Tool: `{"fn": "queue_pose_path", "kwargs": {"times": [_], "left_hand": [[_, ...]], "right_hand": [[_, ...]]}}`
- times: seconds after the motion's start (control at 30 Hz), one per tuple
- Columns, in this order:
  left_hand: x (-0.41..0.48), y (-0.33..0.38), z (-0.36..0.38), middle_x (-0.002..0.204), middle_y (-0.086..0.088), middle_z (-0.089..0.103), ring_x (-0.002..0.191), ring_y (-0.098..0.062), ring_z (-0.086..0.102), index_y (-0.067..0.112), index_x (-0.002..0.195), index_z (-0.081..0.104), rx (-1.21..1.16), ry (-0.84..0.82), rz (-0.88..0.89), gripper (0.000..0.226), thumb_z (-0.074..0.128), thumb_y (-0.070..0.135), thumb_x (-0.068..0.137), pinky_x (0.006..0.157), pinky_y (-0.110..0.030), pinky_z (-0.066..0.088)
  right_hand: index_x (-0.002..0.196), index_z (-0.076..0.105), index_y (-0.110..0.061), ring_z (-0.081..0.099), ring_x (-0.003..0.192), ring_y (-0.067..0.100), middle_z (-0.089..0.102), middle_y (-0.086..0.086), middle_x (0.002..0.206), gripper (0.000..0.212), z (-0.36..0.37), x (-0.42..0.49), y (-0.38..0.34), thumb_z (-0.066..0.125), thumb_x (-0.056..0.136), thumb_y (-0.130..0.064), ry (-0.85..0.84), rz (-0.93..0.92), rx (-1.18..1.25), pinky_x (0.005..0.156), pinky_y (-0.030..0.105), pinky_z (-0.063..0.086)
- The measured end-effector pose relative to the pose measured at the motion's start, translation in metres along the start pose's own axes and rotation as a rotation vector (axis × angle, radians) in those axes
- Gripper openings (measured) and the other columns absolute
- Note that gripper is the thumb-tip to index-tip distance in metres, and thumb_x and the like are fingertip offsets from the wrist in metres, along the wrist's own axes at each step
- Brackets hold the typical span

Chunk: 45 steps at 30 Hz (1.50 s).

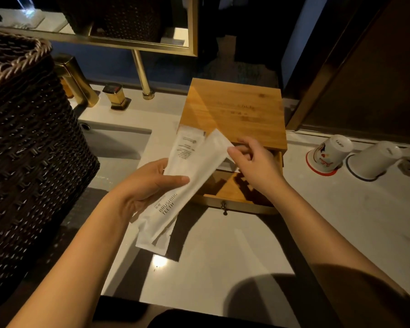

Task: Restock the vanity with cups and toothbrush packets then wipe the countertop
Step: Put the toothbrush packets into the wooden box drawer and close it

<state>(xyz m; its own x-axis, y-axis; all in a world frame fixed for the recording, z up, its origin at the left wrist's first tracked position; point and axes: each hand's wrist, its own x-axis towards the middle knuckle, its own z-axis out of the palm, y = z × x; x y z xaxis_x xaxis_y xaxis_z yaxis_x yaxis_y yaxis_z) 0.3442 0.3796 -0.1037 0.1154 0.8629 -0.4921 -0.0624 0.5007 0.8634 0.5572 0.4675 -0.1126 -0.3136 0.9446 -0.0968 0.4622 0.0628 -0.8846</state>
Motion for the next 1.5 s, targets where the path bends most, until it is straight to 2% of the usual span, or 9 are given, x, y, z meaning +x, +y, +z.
{"fn": "queue_pose_path", "kwargs": {"times": [0.07,0.2,0.4,0.47,0.57,0.77,1.0,1.17,1.5], "left_hand": [[0.002,-0.001,0.008,0.092,-0.005,0.073,0.076,-0.020,0.071,0.014,0.107,0.059,0.044,-0.063,0.011,0.044,0.070,0.014,0.065,0.060,-0.028,0.056],[0.005,-0.002,0.009,0.100,-0.004,0.073,0.086,-0.022,0.071,0.016,0.112,0.058,0.030,-0.097,-0.003,0.048,0.071,0.018,0.066,0.065,-0.031,0.057],[0.000,-0.006,-0.011,0.105,-0.010,0.072,0.089,-0.024,0.070,0.015,0.106,0.063,-0.132,-0.028,0.003,0.073,0.090,0.031,0.040,0.064,-0.032,0.058],[0.002,-0.008,-0.012,0.103,-0.012,0.071,0.085,-0.023,0.071,0.012,0.107,0.062,-0.177,0.027,0.034,0.062,0.086,0.020,0.050,0.062,-0.030,0.058],[0.006,-0.008,-0.009,0.105,-0.009,0.068,0.084,-0.018,0.071,0.012,0.104,0.059,-0.179,0.160,0.089,0.033,0.063,-0.001,0.074,0.064,-0.025,0.058],[0.012,-0.001,0.001,0.103,0.003,0.066,0.088,-0.012,0.067,0.019,0.109,0.056,0.056,0.270,0.142,0.036,0.068,0.010,0.076,0.063,-0.022,0.056],[0.010,-0.005,-0.017,0.099,0.001,0.069,0.084,-0.018,0.068,0.022,0.110,0.058,0.102,0.555,0.106,0.030,0.057,0.038,0.085,0.066,-0.030,0.050],[0.005,-0.011,-0.025,0.095,-0.003,0.073,0.075,-0.015,0.071,0.019,0.114,0.058,-0.026,0.534,0.092,0.031,0.061,0.027,0.084,0.060,-0.028,0.054],[0.005,-0.011,-0.023,0.080,-0.002,0.075,0.067,-0.015,0.071,0.015,0.115,0.056,-0.163,0.465,0.132,0.030,0.060,0.019,0.085,0.051,-0.024,0.054]], "right_hand": [[0.126,0.047,-0.024,0.057,0.084,-0.007,0.052,-0.024,0.094,0.044,-0.002,0.008,-0.011,0.058,0.086,-0.039,-0.033,-0.050,-0.009,0.052,0.008,0.046],[0.097,0.061,-0.025,0.060,0.082,0.008,0.061,-0.009,0.092,0.018,-0.010,0.020,-0.016,0.067,0.080,-0.028,-0.133,0.012,-0.013,0.049,0.014,0.051],[0.092,0.064,-0.018,0.054,0.083,0.007,0.058,-0.007,0.090,0.013,-0.030,0.025,0.002,0.067,0.081,-0.024,0.094,0.087,0.158,0.057,0.018,0.041],[0.084,0.062,-0.021,0.053,0.080,0.008,0.058,-0.007,0.085,0.009,-0.035,0.023,0.008,0.067,0.080,-0.027,0.111,0.080,0.097,0.059,0.022,0.040],[0.077,0.058,-0.024,0.056,0.072,0.012,0.058,-0.005,0.080,0.011,-0.047,0.023,0.012,0.068,0.079,-0.027,-0.050,0.010,-0.089,0.057,0.023,0.042],[0.100,0.064,-0.029,0.054,0.086,0.005,0.059,-0.011,0.094,0.015,-0.048,0.028,0.002,0.060,0.086,-0.029,-0.440,-0.198,-0.550,0.065,0.017,0.040],[0.101,0.067,-0.017,0.052,0.079,0.004,0.060,-0.008,0.091,0.016,-0.036,0.023,0.016,0.055,0.090,-0.020,-0.151,-0.147,-0.450,0.062,0.014,0.036],[0.101,0.068,-0.013,0.052,0.083,0.009,0.065,0.000,0.099,0.017,-0.024,0.019,0.033,0.056,0.090,-0.019,-0.034,-0.062,-0.415,0.070,0.021,0.037],[0.109,0.065,-0.009,0.055,0.094,0.014,0.065,0.007,0.109,0.023,-0.023,0.015,0.033,0.053,0.092,-0.016,-0.033,-0.092,-0.564,0.077,0.023,0.039]]}}
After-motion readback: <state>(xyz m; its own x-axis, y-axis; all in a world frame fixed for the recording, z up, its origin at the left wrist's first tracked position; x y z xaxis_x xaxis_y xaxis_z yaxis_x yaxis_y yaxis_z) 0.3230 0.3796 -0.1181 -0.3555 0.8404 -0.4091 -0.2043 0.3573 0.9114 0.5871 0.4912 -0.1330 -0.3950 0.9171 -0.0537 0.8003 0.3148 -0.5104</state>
